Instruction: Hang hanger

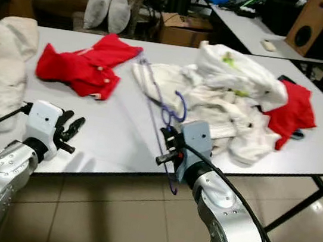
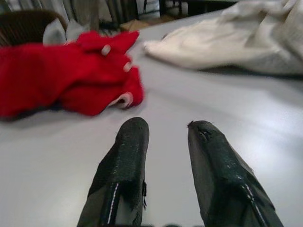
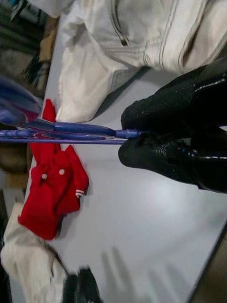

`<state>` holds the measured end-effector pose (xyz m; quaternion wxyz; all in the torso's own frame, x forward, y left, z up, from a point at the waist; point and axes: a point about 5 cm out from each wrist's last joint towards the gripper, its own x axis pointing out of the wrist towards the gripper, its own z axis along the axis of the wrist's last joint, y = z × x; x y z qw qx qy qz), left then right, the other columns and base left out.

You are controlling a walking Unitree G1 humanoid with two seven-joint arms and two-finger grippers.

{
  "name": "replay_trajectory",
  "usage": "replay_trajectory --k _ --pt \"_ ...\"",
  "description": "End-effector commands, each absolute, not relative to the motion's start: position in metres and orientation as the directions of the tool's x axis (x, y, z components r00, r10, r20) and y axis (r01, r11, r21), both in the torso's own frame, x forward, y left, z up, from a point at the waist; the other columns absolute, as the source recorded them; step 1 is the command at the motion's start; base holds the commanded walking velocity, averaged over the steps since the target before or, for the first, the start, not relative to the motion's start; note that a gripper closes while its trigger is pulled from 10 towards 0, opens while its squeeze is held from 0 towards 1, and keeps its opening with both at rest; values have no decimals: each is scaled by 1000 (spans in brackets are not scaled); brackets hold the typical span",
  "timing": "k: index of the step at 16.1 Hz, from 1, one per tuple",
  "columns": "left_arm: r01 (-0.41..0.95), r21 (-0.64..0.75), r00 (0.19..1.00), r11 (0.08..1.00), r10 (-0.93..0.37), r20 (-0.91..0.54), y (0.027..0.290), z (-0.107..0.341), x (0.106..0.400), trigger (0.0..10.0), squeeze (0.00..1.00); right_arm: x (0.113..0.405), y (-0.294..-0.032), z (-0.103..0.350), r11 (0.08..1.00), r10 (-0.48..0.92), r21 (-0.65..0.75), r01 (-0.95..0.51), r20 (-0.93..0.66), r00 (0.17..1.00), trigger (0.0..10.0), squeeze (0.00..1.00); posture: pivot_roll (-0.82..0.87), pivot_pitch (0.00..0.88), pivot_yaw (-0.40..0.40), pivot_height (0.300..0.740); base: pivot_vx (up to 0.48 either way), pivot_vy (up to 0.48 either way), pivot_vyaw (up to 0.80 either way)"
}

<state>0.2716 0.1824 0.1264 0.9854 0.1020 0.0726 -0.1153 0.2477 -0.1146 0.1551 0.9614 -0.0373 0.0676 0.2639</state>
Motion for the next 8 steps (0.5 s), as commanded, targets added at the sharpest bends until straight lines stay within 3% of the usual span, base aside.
replay_trajectory --k 1,3,5,8 --pt "248 182 967 951 -232 -106 176 139 277 10000 0 252 -119 160 851 512 -55 -522 -129 849 10000 0 -87 0 -9 740 0 0 0" --pt "218 161 974 963 -225 31 181 165 285 10000 0 254 -117 167 802 583 -78 -592 -111 805 10000 0 -91 0 0 740 0 0 0" --pt "134 47 939 990 -142 313 190 217 293 10000 0 255 -113 175 702 695 -108 -704 -111 710 10000 0 -94 0 7 740 0 0 0" --pt "145 -87 869 986 -85 487 195 252 293 10000 0 256 -114 180 633 757 -108 -766 -119 643 10000 0 -91 0 0 740 0 0 0"
